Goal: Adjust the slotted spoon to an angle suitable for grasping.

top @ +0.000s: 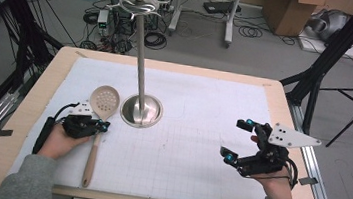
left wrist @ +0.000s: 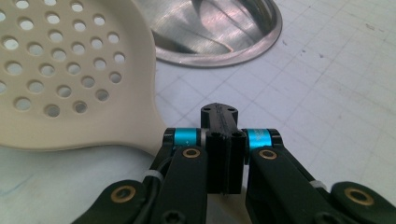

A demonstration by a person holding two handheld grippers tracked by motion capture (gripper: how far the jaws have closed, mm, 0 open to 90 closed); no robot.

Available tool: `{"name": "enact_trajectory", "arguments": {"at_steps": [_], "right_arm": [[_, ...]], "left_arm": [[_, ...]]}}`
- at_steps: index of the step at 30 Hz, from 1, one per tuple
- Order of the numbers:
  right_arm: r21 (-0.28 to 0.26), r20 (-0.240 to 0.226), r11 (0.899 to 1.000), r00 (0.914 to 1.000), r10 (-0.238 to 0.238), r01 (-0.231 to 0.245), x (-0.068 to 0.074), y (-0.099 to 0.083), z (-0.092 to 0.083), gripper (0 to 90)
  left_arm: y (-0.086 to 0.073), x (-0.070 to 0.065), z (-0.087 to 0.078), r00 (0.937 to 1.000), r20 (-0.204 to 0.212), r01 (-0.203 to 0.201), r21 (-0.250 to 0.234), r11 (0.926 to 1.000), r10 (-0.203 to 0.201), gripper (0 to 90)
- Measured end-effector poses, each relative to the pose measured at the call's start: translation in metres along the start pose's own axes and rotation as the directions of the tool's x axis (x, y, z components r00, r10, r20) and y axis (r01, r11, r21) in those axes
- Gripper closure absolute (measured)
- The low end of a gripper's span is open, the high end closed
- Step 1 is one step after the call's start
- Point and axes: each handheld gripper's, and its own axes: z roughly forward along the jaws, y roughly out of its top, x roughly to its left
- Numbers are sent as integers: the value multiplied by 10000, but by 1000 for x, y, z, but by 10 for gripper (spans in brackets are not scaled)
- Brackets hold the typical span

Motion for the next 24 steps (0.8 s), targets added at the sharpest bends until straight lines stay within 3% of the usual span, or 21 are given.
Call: {"name": "enact_trajectory", "arguments": {"at_steps": [14,19,24], "right_arm": [[4,-314,9998,9993,-182,183,-2,7,18,20],[17,-512,9997,9984,-233,235,-5,9,27,21],[-44,-589,9996,9979,-269,267,-6,11,33,20]], "left_arm": [[-21,9,-29,9979,-598,249,-126,9996,-256,898],[-34,17,-48,9948,-886,487,-186,9986,-502,898],[-39,18,-54,9928,-1020,603,-221,9979,-622,898]]}}
